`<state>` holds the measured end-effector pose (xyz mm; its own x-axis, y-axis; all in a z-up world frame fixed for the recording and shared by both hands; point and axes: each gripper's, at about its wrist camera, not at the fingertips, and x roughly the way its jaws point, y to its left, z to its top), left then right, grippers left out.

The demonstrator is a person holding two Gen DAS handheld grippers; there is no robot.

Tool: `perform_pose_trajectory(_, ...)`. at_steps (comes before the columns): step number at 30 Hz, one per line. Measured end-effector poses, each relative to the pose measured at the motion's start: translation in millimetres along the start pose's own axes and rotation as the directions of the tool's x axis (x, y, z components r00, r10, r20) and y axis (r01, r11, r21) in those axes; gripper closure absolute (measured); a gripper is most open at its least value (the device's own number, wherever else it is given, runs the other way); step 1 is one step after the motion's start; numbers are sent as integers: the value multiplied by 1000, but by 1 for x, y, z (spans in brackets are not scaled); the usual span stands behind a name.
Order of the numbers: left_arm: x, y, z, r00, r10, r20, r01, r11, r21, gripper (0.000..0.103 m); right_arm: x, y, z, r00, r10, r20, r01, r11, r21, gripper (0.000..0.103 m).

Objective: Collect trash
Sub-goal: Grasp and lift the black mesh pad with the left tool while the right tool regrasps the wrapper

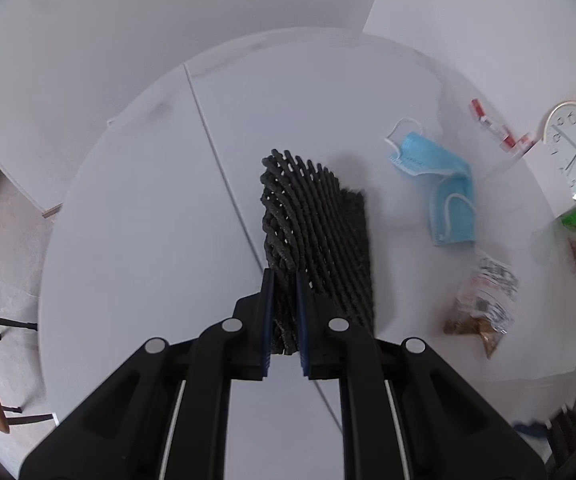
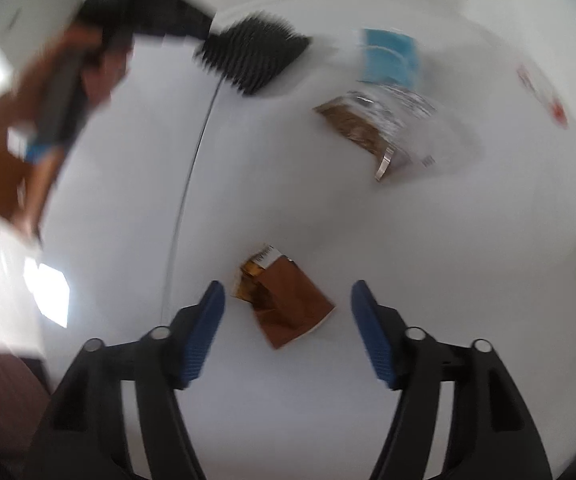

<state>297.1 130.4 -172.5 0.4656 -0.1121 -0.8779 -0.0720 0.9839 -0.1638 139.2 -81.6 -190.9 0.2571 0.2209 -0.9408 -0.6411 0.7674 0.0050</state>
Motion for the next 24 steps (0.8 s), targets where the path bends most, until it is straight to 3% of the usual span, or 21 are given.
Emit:
perform_pose_trajectory(6,-50,25,-36,999,11,51,-9,999,-49,93,30,5,10,996,16,-82,-29,987,-158,33)
perform_pose_trajectory(10,-80,51,-63,997,28,68,-20,993,-113,92,43,18,9,992,1,-125,-28,977,-214,51)
perform_pose_trajectory(12,-98,68,-80,995,61,82,-49,988,-144,92,43,21,8,993,21,-119,-46,976,-211,59)
perform_pose_trajectory(18,-150,128,-136,984,150,91,-123,960,-252,92,43,26,7,993,56,-100,-70,987,-143,66)
perform_pose_trajectory(24,-190,178,-200,969,236,67,-198,912,-360,92,12,61,13,988,156,-3,-156,987,-43,67)
